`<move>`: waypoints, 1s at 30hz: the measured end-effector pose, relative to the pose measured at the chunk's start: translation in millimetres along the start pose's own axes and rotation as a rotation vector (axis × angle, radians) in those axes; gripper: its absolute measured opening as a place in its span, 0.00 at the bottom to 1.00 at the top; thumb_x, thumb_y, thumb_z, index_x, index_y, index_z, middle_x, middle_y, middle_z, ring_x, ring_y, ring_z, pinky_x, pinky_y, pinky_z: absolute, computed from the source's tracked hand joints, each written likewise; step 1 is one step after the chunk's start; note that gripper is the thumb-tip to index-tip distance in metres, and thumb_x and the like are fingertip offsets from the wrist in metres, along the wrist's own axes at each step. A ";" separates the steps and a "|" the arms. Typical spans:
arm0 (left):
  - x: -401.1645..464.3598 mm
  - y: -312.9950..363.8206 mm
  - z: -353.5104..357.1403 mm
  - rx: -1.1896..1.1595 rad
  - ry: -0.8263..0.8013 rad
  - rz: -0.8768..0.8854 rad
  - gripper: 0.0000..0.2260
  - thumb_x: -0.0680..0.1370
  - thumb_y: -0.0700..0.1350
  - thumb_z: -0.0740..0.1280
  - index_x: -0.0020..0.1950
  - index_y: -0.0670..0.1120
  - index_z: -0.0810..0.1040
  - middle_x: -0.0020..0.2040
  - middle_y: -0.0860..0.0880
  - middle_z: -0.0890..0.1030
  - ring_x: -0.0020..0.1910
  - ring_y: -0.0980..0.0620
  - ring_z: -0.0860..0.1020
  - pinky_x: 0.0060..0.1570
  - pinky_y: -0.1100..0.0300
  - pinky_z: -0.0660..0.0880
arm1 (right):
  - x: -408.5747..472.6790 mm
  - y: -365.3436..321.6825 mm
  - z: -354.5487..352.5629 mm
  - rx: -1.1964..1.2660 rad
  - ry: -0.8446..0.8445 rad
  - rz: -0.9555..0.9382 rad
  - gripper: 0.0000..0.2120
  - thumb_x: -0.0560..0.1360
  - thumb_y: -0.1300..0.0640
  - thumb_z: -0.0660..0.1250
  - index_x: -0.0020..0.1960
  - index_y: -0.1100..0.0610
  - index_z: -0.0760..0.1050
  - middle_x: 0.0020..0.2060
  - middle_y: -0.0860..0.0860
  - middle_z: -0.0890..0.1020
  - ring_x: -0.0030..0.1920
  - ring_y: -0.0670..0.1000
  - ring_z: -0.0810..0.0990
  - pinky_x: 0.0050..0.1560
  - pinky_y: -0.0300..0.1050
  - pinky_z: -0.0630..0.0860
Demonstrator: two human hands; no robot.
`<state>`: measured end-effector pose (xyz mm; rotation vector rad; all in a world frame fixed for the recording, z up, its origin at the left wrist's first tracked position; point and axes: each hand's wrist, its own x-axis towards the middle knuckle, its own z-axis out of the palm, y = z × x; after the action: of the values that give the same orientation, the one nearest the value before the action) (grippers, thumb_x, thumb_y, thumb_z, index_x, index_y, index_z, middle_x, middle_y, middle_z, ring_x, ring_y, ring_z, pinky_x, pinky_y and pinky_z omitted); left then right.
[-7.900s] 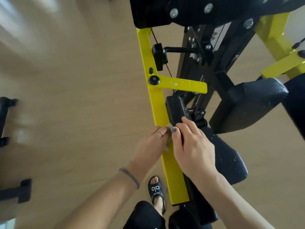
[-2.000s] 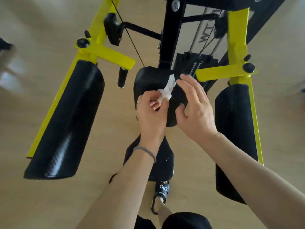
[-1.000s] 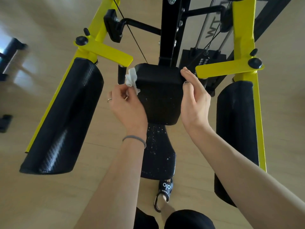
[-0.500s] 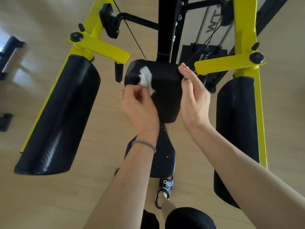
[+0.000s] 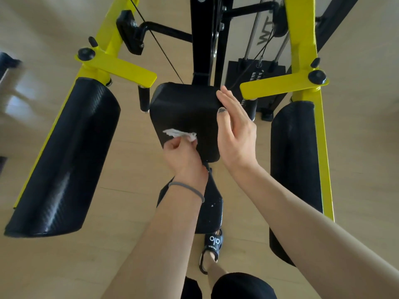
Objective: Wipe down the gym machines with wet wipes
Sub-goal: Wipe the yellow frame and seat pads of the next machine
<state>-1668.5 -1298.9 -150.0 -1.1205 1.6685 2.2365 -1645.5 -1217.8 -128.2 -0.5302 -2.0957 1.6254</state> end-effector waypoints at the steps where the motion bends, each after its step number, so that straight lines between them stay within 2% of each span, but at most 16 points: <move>1: -4.2 11.8 3.1 -0.015 0.004 0.111 0.03 0.80 0.35 0.65 0.52 0.40 0.77 0.42 0.48 0.80 0.40 0.53 0.80 0.39 0.62 0.78 | -0.8 0.0 1.6 0.007 0.014 0.002 0.19 0.82 0.59 0.59 0.72 0.56 0.75 0.73 0.46 0.74 0.75 0.41 0.66 0.76 0.46 0.66; 4: -8.7 40.4 11.8 -0.109 -0.024 0.361 0.07 0.79 0.34 0.67 0.43 0.43 0.74 0.41 0.46 0.80 0.39 0.54 0.82 0.43 0.63 0.78 | -3.0 -0.3 5.6 0.023 0.045 0.009 0.19 0.82 0.59 0.59 0.72 0.56 0.75 0.73 0.46 0.74 0.75 0.41 0.67 0.75 0.46 0.66; 7: -0.2 34.9 10.5 -0.071 0.023 0.419 0.06 0.80 0.35 0.66 0.44 0.42 0.74 0.42 0.45 0.81 0.36 0.57 0.82 0.41 0.66 0.78 | -2.5 -0.8 7.1 0.035 0.054 0.004 0.19 0.82 0.59 0.59 0.71 0.56 0.76 0.72 0.47 0.75 0.75 0.42 0.67 0.75 0.45 0.66; 9: 11.2 12.9 -1.1 -0.071 0.070 0.243 0.02 0.81 0.36 0.65 0.50 0.38 0.76 0.46 0.43 0.82 0.36 0.58 0.82 0.38 0.68 0.77 | -3.1 -0.8 8.4 0.031 0.065 0.005 0.19 0.82 0.59 0.59 0.71 0.56 0.76 0.72 0.47 0.75 0.75 0.42 0.67 0.75 0.45 0.66; 12: 36.5 -17.4 -25.7 -0.002 0.010 -0.185 0.15 0.83 0.38 0.61 0.69 0.36 0.74 0.54 0.44 0.82 0.39 0.55 0.79 0.37 0.64 0.76 | -3.4 1.6 9.3 0.014 0.065 -0.004 0.19 0.82 0.60 0.59 0.72 0.55 0.75 0.72 0.46 0.75 0.75 0.41 0.67 0.76 0.43 0.65; 13: 43.4 -18.1 -29.5 0.035 -0.014 -0.273 0.18 0.83 0.37 0.60 0.73 0.36 0.70 0.59 0.43 0.81 0.42 0.54 0.80 0.37 0.64 0.74 | -2.7 2.3 9.1 0.009 0.064 -0.005 0.19 0.82 0.60 0.59 0.71 0.55 0.75 0.72 0.45 0.75 0.75 0.41 0.67 0.76 0.42 0.65; 15: 49.5 -9.0 -30.9 0.069 -0.031 -0.335 0.19 0.83 0.36 0.59 0.74 0.35 0.69 0.70 0.40 0.76 0.58 0.47 0.82 0.38 0.65 0.73 | -1.4 1.3 8.4 0.010 0.068 0.021 0.18 0.83 0.59 0.58 0.71 0.54 0.76 0.71 0.44 0.75 0.74 0.39 0.68 0.74 0.36 0.65; 16: 48.4 -1.6 -28.8 0.084 -0.013 -0.325 0.18 0.83 0.36 0.59 0.73 0.35 0.70 0.70 0.40 0.77 0.65 0.46 0.79 0.39 0.65 0.74 | -0.7 -0.2 8.6 0.015 0.073 0.033 0.18 0.83 0.58 0.58 0.70 0.53 0.77 0.71 0.43 0.76 0.73 0.38 0.68 0.72 0.33 0.65; 17: 44.2 4.9 -26.3 0.050 0.000 -0.307 0.15 0.84 0.36 0.59 0.70 0.36 0.73 0.65 0.42 0.80 0.66 0.46 0.79 0.41 0.65 0.75 | -0.7 -1.9 9.7 0.016 0.081 0.040 0.18 0.83 0.58 0.58 0.70 0.53 0.77 0.70 0.43 0.76 0.73 0.38 0.69 0.71 0.31 0.65; 19: 32.3 19.1 -19.3 -0.067 0.018 -0.147 0.09 0.84 0.37 0.60 0.60 0.40 0.78 0.51 0.46 0.83 0.56 0.48 0.82 0.43 0.66 0.77 | -2.3 -5.9 12.5 0.003 0.105 0.051 0.18 0.83 0.57 0.58 0.70 0.52 0.77 0.70 0.43 0.76 0.72 0.38 0.69 0.72 0.33 0.66; 20: 28.0 26.3 -15.5 -0.041 0.018 0.026 0.07 0.83 0.36 0.61 0.53 0.43 0.78 0.46 0.47 0.82 0.50 0.49 0.83 0.41 0.66 0.77 | -2.7 -8.1 14.6 -0.004 0.119 0.056 0.18 0.83 0.57 0.58 0.70 0.52 0.77 0.70 0.43 0.76 0.72 0.38 0.69 0.73 0.35 0.66; 22: 21.8 39.2 -9.7 0.117 0.014 0.347 0.07 0.80 0.37 0.64 0.45 0.46 0.75 0.44 0.46 0.81 0.44 0.49 0.83 0.39 0.66 0.76 | -4.0 -12.8 18.1 -0.012 0.146 0.076 0.18 0.83 0.57 0.59 0.69 0.52 0.77 0.70 0.43 0.76 0.72 0.37 0.70 0.73 0.37 0.66; 24: 20.8 45.5 -5.4 0.183 0.000 0.448 0.07 0.81 0.39 0.65 0.43 0.47 0.73 0.45 0.44 0.81 0.43 0.49 0.82 0.37 0.68 0.74 | -4.7 -15.8 21.5 -0.010 0.173 0.085 0.17 0.83 0.57 0.59 0.69 0.53 0.78 0.70 0.43 0.77 0.71 0.38 0.70 0.73 0.39 0.67; 26: 25.5 36.1 -9.0 0.193 -0.010 0.436 0.06 0.81 0.41 0.64 0.45 0.46 0.74 0.47 0.44 0.81 0.43 0.50 0.82 0.37 0.67 0.75 | -5.3 -16.8 24.0 -0.016 0.191 0.084 0.17 0.83 0.57 0.59 0.69 0.52 0.78 0.69 0.42 0.77 0.71 0.38 0.70 0.73 0.40 0.67; 28: 36.8 16.3 -16.0 0.158 0.008 0.283 0.02 0.82 0.40 0.64 0.51 0.44 0.76 0.50 0.45 0.83 0.47 0.50 0.84 0.41 0.64 0.79 | -5.5 -15.4 26.0 -0.025 0.203 0.077 0.17 0.83 0.58 0.59 0.69 0.52 0.78 0.69 0.42 0.77 0.71 0.37 0.70 0.73 0.38 0.66; 30: 54.1 -5.8 -27.8 0.129 0.046 0.086 0.05 0.83 0.38 0.62 0.56 0.40 0.76 0.53 0.43 0.84 0.49 0.47 0.84 0.49 0.57 0.82 | -6.2 -12.5 27.6 -0.021 0.209 0.065 0.18 0.82 0.59 0.59 0.69 0.52 0.78 0.69 0.42 0.77 0.72 0.37 0.70 0.73 0.37 0.66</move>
<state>-1690.9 -1337.8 -191.5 -1.0975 1.8828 2.1316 -1655.9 -1246.3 -122.8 -0.7482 -1.9619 1.5126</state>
